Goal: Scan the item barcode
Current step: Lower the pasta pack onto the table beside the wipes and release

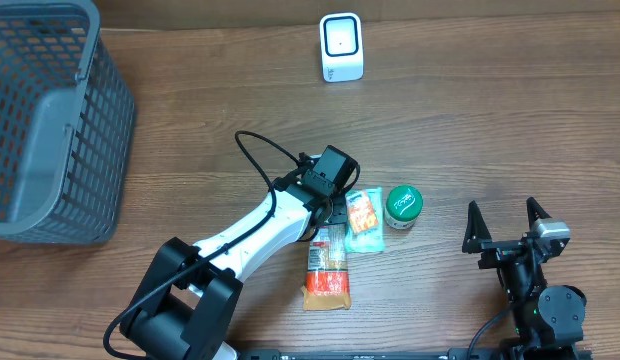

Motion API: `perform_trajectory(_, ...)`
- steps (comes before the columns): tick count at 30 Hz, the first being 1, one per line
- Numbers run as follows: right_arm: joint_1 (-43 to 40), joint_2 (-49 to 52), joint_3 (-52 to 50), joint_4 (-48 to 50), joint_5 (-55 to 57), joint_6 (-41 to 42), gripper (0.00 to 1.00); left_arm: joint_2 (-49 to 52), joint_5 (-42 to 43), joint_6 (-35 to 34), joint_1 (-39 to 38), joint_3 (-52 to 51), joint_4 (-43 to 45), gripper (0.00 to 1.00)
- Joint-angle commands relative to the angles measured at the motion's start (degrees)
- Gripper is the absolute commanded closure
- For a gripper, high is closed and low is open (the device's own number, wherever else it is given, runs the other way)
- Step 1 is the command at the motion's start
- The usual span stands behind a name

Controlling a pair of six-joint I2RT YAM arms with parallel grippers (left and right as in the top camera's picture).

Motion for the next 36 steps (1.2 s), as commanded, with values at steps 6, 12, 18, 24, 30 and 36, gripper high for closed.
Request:
perform_trajectory(6,-0.22,-0.50,-0.61,0.37,-0.13,-0.20,0.00,0.11,0.52,1.88,0.35,3.19,-1.66,0.00)
perform_trajectory(12,-0.22,-0.50,-0.61,0.37,-0.13,-0.20,0.00,-1.44,-0.68,5.68,0.74,11.76,-9.27,0.00)
perform_trajectory(18,-0.22,-0.50,-0.61,0.37,-0.13,-0.20,0.00,-2.08,-5.22,9.79,3.06,21.27,-20.96,0.00)
perform_trajectory(24,-0.22,-0.50,-0.61,0.37,-0.13,-0.20,0.00,-2.08,-11.08,10.05,11.28,24.09,-29.49,0.00)
perform_trajectory(30,-0.22,-0.50,-0.61,0.37,-0.13,-0.20,0.00,-2.05,-11.06,14.75,22.62,24.06,-31.98,0.00)
perform_trajectory(36,-0.22,-0.50,-0.61,0.37,-0.13,-0.20,0.00,-2.05,-11.08,21.33,32.52,24.06,-31.71,0.00)
